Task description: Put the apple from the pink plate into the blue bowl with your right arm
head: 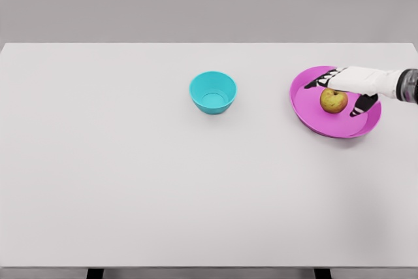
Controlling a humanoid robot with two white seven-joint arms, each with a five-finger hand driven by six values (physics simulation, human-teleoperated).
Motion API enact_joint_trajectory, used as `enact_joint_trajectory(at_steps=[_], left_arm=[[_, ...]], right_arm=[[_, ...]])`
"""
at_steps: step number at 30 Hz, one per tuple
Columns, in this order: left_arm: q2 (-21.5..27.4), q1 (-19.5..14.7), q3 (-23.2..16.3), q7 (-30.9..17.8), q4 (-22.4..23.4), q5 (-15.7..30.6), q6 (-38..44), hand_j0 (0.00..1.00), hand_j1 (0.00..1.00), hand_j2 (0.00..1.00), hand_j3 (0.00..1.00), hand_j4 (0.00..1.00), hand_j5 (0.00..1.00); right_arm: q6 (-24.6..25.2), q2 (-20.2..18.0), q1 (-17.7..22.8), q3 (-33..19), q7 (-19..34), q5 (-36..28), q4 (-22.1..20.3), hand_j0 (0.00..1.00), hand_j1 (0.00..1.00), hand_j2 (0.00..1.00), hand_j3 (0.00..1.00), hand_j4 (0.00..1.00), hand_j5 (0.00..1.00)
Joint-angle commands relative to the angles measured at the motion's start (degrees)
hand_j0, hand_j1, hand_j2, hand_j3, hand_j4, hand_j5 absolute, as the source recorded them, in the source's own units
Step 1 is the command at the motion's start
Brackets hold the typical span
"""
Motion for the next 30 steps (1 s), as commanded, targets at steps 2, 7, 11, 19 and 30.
enact_joint_trajectory(at_steps=[2,7,11,19,30], left_arm=[[0.00,0.00,0.00,-0.01,0.00,0.00,0.00,1.00,1.00,1.00,1.00,1.00,1.00],[0.00,0.00,0.00,-0.01,0.00,0.00,0.00,1.00,1.00,1.00,1.00,1.00,1.00],[0.00,0.00,0.00,-0.01,0.00,0.00,0.00,1.00,1.00,1.00,1.00,1.00,1.00],[0.00,0.00,0.00,-0.01,0.00,0.00,0.00,1.00,1.00,1.00,1.00,1.00,1.00],[0.00,0.00,0.00,-0.01,0.00,0.00,0.00,1.00,1.00,1.00,1.00,1.00,1.00]], right_arm=[[0.14,0.60,-0.09,0.76,-0.01,-0.16,2.21,1.00,1.00,1.00,1.00,1.00,1.00],[0.14,0.60,-0.70,0.84,-0.01,-0.25,4.59,1.00,1.00,1.00,1.00,1.00,1.00],[0.14,2.09,-2.11,1.28,-0.01,-0.07,6.17,1.00,1.00,1.00,1.00,1.00,1.00],[0.14,3.23,-3.87,3.39,-0.01,0.02,9.07,1.00,1.00,1.00,1.00,1.00,1.00],[0.14,3.23,-3.78,3.39,-0.01,0.02,9.07,0.42,0.42,0.42,0.42,0.42,0.42]])
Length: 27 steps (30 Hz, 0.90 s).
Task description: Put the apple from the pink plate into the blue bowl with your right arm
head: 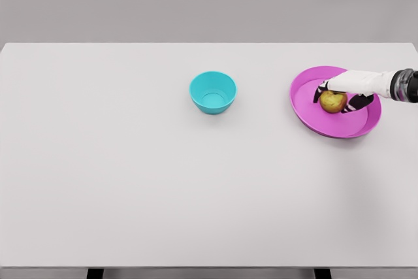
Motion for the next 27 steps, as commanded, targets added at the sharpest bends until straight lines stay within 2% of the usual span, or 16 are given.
enact_joint_trajectory(at_steps=[1,15,19,27], left_arm=[[0.00,0.00,0.00,-0.01,0.00,-0.01,0.00,1.00,1.00,1.00,1.00,1.00,1.00],[0.00,0.00,0.00,-0.01,0.00,-0.01,0.00,1.00,1.00,1.00,1.00,1.00,1.00],[0.00,0.00,0.00,-0.01,0.00,-0.01,0.00,1.00,1.00,1.00,1.00,1.00,1.00],[0.00,0.00,0.00,-0.01,0.00,-0.01,0.00,1.00,1.00,1.00,1.00,1.00,1.00]], right_arm=[[0.13,-0.03,0.00,-0.04,-0.02,-0.25,0.00,0.42,0.42,0.42,0.42,0.42,0.42],[0.13,-0.12,-2.81,-0.83,-0.02,-0.34,-1.06,0.42,0.42,0.42,0.42,0.42,0.42],[0.13,-0.03,-3.60,-0.83,-0.02,-0.34,-2.46,0.42,0.42,0.42,0.42,0.42,0.42],[0.13,6.91,-5.54,-0.83,-0.02,-0.34,-3.16,0.42,0.42,0.42,0.42,0.42,0.42]])
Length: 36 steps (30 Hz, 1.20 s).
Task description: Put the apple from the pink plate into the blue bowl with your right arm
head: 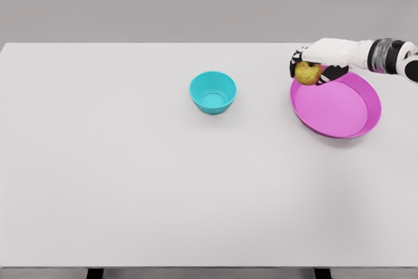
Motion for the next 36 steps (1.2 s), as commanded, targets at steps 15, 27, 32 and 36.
enact_joint_trajectory(at_steps=[15,27,32,36], left_arm=[[0.00,0.00,0.00,-0.01,0.00,-0.01,0.00,1.00,1.00,1.00,1.00,1.00,1.00],[0.00,0.00,0.00,-0.01,0.00,-0.01,0.00,1.00,1.00,1.00,1.00,1.00,1.00],[0.00,0.00,0.00,-0.01,0.00,-0.01,0.00,1.00,1.00,1.00,1.00,1.00,1.00],[0.00,0.00,0.00,-0.01,0.00,-0.01,0.00,1.00,1.00,1.00,1.00,1.00,1.00]], right_arm=[[0.15,14.12,-2.81,1.23,0.03,-0.13,-1.10,0.43,0.43,0.43,0.43,0.43,0.43],[0.15,18.61,-3.52,4.40,0.03,0.14,-0.30,0.44,0.44,0.44,0.44,0.44,0.44],[0.15,18.52,-3.52,4.14,0.03,-0.04,-0.57,1.00,1.00,1.00,1.00,1.00,1.00],[0.15,18.34,-3.52,4.05,0.03,-0.13,-0.57,1.00,1.00,1.00,1.00,1.00,1.00]])
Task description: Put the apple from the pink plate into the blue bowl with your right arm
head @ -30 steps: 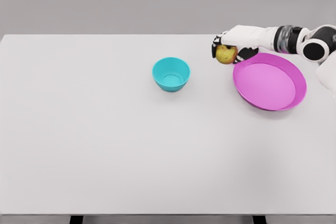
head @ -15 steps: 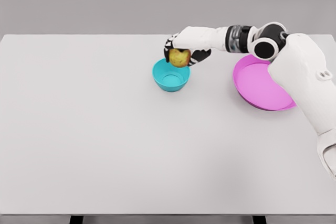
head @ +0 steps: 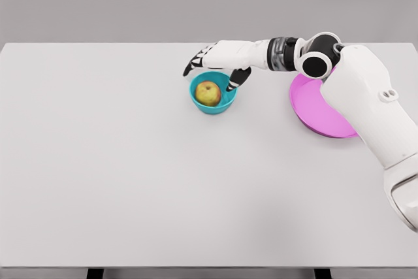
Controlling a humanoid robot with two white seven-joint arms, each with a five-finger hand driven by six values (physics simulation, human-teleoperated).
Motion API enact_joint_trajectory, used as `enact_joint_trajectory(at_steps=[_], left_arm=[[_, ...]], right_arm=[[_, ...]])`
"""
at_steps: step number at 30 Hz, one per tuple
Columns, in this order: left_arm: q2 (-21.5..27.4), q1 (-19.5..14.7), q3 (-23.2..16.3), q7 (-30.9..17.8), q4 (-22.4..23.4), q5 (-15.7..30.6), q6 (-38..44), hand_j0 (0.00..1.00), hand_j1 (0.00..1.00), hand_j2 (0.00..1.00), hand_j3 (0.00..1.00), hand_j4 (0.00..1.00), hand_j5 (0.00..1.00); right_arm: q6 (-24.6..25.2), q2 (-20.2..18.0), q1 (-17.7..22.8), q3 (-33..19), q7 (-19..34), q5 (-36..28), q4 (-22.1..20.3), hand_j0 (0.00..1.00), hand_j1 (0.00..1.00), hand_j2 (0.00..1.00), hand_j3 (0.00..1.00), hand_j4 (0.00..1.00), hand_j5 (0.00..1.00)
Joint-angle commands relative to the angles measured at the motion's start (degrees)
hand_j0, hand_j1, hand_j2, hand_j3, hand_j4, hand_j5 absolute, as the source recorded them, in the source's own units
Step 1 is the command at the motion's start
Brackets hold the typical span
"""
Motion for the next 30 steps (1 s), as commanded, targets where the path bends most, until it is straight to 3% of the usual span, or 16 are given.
enact_joint_trajectory(at_steps=[1,3,7,8,12,14,16,18,20,30], left_arm=[[0.00,0.00,0.00,-0.01,0.00,0.00,0.00,1.00,1.00,1.00,1.00,1.00,1.00],[0.00,0.00,0.00,-0.01,0.00,0.00,0.00,1.00,1.00,1.00,1.00,1.00,1.00],[0.00,0.00,0.00,-0.01,0.00,0.00,0.00,1.00,1.00,1.00,1.00,1.00,1.00],[0.00,0.00,0.00,-0.01,0.00,0.00,0.00,1.00,1.00,1.00,1.00,1.00,1.00],[0.00,0.00,0.00,-0.01,0.00,0.00,0.00,1.00,1.00,1.00,1.00,1.00,1.00],[0.00,0.00,0.00,-0.01,0.00,0.00,0.00,1.00,1.00,1.00,1.00,1.00,1.00],[0.00,0.00,0.00,-0.01,0.00,0.00,0.00,1.00,1.00,1.00,1.00,1.00,1.00],[0.00,0.00,0.00,-0.01,0.00,0.00,0.00,1.00,1.00,1.00,1.00,1.00,1.00],[0.00,0.00,0.00,-0.01,0.00,0.00,0.00,1.00,1.00,1.00,1.00,1.00,1.00],[0.00,0.00,0.00,-0.01,0.00,0.08,-0.09,1.00,1.00,1.00,1.00,1.00,1.00]], right_arm=[[0.16,-0.19,0.00,-0.22,-0.02,-0.39,-0.12,1.00,1.00,1.00,1.00,1.00,1.00],[0.16,-1.15,-0.79,-0.65,-0.02,-0.74,-0.64,1.00,1.00,1.00,1.00,1.00,1.00],[0.16,-13.17,-0.18,-11.01,-0.02,-1.10,-12.05,1.00,1.00,1.00,1.00,1.00,1.00],[0.16,-17.41,2.10,-13.74,-0.02,-1.18,-14.53,1.00,1.00,1.00,1.00,1.00,1.00],[0.16,-24.35,10.80,-23.59,-0.02,-1.18,-15.41,1.00,1.00,1.00,1.00,1.00,1.00],[0.16,-24.01,16.42,-32.72,-0.02,-1.18,-16.72,1.00,1.00,1.00,1.00,1.00,1.00],[0.16,-22.43,24.25,-43.45,-0.02,-1.54,-21.38,1.00,1.00,1.00,1.00,1.00,1.00],[0.16,-21.98,30.23,-47.76,-0.02,-1.54,-26.83,1.00,1.00,1.00,1.00,1.00,1.00],[0.16,-21.81,32.78,-48.73,-0.02,-1.54,-27.27,1.00,1.00,1.00,1.00,1.00,1.00],[0.16,-18.29,33.75,-47.33,-0.02,-1.45,-27.27,1.00,1.00,1.00,1.00,1.00,1.00]])
